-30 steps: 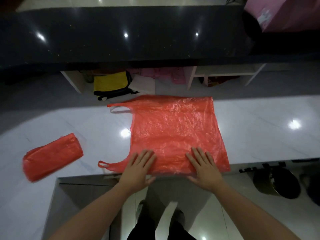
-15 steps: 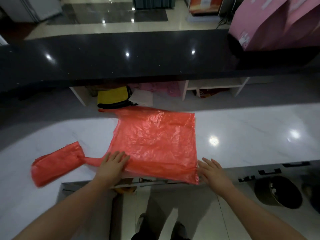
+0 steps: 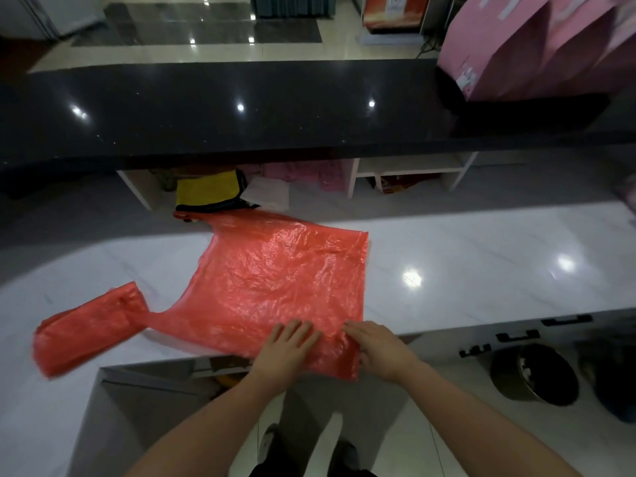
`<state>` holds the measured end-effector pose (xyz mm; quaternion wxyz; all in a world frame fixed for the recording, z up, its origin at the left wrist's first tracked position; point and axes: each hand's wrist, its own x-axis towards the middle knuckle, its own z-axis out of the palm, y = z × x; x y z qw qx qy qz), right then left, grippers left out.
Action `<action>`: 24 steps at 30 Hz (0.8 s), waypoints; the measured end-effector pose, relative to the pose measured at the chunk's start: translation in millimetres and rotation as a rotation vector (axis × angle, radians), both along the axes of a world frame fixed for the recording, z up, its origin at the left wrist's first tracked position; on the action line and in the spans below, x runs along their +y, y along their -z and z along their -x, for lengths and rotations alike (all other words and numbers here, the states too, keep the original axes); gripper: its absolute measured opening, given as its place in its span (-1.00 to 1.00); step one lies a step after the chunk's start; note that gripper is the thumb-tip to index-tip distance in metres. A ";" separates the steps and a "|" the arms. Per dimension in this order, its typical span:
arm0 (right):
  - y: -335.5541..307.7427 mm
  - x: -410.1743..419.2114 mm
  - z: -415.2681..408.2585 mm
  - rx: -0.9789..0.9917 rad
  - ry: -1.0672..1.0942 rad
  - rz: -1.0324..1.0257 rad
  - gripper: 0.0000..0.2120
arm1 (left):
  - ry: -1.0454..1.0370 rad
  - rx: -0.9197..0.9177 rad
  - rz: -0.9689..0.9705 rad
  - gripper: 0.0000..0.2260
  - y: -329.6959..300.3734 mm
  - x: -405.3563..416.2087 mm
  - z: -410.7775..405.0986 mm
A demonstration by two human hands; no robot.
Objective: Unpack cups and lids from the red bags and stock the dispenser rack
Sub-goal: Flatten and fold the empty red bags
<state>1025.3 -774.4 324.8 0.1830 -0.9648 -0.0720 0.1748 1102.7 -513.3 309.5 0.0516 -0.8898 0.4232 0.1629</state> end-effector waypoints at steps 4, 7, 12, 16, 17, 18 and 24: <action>-4.0 -7.9 -19.5 -0.154 0.064 0.023 -0.50 | 0.036 -0.038 0.119 -0.50 -12.9 11.7 -8.4; -0.8 -16.7 -41.1 -0.089 0.080 0.113 -0.48 | 0.138 -0.078 0.228 -0.54 -28.4 24.4 -15.4; 7.8 -19.3 -48.6 0.101 -0.055 0.212 -0.49 | 0.115 -0.160 0.434 -0.67 -57.7 28.9 -31.7; -0.9 -32.6 -47.4 0.034 -0.029 0.095 -0.50 | 0.104 -0.212 0.508 -0.81 -86.2 3.5 -65.6; -5.0 -35.8 -46.6 0.041 -0.017 0.049 -0.52 | 0.102 -0.214 0.502 -0.86 -92.8 -5.8 -76.1; -11.7 -36.8 -47.1 0.055 0.043 -0.039 -0.56 | 0.101 -0.211 0.486 -0.90 -98.7 -15.8 -86.8; -21.9 -35.1 -48.9 0.007 0.375 -0.361 -0.65 | 0.063 -0.044 0.274 -0.76 -110.1 -82.3 -146.2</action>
